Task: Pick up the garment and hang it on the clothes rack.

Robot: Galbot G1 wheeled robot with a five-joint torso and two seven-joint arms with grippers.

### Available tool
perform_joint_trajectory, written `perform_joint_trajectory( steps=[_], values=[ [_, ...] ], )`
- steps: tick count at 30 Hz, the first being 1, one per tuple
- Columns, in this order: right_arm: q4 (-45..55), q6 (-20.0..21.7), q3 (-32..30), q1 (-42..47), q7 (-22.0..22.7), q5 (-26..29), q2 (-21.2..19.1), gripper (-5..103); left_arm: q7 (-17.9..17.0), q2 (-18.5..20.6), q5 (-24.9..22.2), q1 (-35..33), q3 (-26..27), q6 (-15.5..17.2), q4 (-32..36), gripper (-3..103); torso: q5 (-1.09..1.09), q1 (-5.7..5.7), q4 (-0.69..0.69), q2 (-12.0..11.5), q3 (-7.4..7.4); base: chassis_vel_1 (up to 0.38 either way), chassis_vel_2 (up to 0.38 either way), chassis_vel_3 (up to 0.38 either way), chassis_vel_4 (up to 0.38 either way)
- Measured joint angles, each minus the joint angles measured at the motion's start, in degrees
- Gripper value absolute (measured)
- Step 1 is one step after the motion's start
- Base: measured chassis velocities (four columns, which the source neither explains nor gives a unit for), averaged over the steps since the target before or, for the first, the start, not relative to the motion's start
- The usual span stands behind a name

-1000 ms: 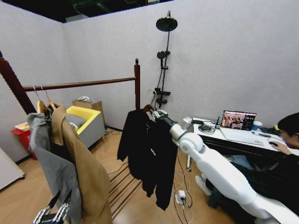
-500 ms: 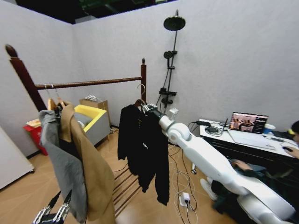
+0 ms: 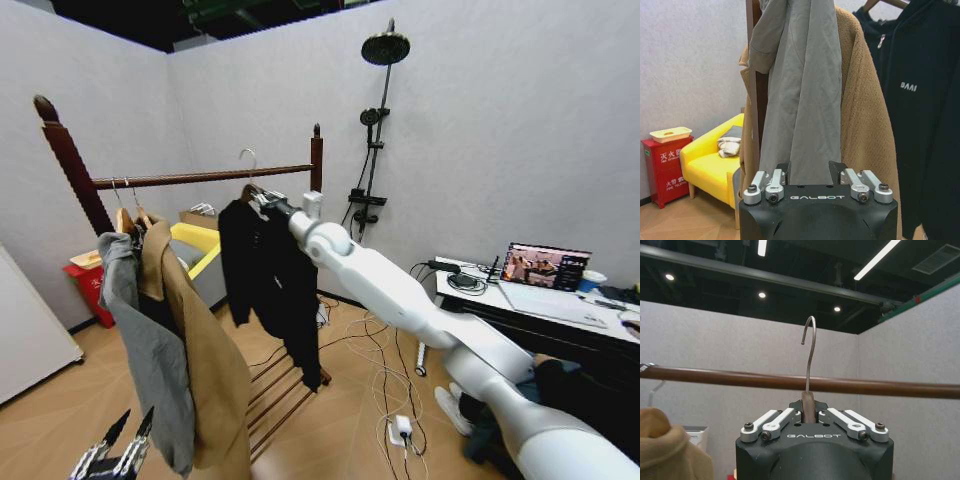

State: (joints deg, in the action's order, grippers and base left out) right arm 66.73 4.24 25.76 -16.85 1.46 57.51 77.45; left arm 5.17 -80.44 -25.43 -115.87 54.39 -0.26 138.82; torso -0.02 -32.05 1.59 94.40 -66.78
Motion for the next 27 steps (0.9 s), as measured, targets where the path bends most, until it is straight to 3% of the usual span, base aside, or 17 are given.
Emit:
perform_joint_trajectory(
  steps=[11,19,27],
  values=[
    [-15.1,-1.4,-0.4,-2.2,-1.1,-3.9,8.7,10,0.0,0.0,0.0,0.0,0.0,0.0,0.0,46,0.01,-0.03,0.0,0.1,-0.03,0.0,0.0,0.0,0.0],
    [-18.2,-1.5,-0.2,-4.4,-1.4,-5.0,11.7,10,0.0,0.0,0.0,0.0,0.0,0.0,0.0,46,0.01,-0.05,0.0,0.1,-0.04,0.0,0.0,0.0,0.0],
    [-18.7,1.8,0.6,-4.4,1.4,-4.9,12.7,10,0.0,0.0,0.0,0.0,0.0,0.0,0.0,46,0.01,-0.06,0.01,0.1,-0.05,0.0,0.0,0.0,0.0]
  ],
)
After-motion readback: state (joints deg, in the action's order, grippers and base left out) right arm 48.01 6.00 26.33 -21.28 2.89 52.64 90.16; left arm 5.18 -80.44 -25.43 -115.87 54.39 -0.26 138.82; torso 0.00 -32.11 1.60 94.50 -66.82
